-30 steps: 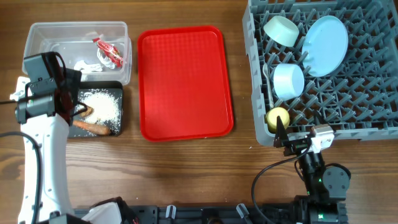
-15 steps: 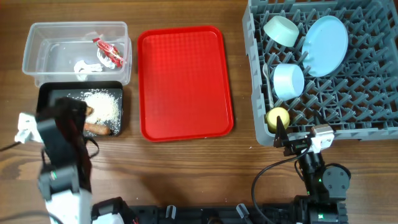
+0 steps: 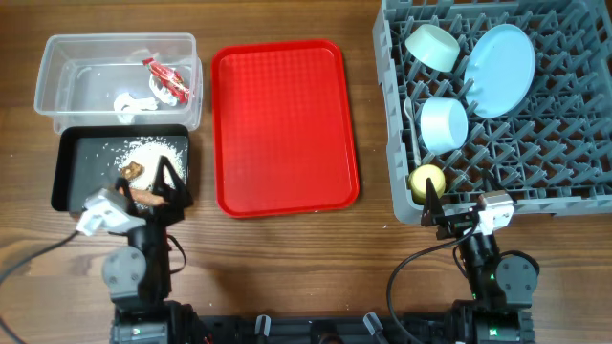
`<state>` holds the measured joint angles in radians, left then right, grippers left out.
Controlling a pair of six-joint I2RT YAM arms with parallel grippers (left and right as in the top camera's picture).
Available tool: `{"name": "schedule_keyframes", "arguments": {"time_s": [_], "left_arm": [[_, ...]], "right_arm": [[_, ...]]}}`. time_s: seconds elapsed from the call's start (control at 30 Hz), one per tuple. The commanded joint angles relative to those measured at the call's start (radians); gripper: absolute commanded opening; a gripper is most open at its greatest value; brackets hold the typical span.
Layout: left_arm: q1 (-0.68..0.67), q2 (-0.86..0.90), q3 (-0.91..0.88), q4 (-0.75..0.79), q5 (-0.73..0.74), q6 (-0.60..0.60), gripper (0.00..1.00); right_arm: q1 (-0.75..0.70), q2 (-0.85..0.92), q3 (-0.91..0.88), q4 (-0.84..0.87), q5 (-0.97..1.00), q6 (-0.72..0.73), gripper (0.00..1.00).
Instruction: Sort waste into correct bins and load items into the dishwasher rack
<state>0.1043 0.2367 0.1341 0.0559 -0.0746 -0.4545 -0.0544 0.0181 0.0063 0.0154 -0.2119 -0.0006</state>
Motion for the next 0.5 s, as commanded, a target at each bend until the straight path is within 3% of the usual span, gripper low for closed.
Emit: {"name": "schedule_keyframes", "arguments": {"time_s": [0.0, 0.23, 0.47], "left_arm": [[-0.005, -0.103, -0.084, 0.015, 0.071, 0.058, 1.00], [-0.014, -0.231, -0.128, -0.023, 0.089, 0.117, 1.00], [-0.048, -0.234, -0.128, -0.089, 0.111, 0.194, 1.00]], "right_arm": [[-0.003, -0.008, -0.001, 0.002, 0.012, 0.001, 1.00], [-0.003, -0.008, -0.001, 0.002, 0.012, 0.001, 1.00], [-0.003, -0.008, -0.001, 0.002, 0.012, 0.001, 1.00]]}}
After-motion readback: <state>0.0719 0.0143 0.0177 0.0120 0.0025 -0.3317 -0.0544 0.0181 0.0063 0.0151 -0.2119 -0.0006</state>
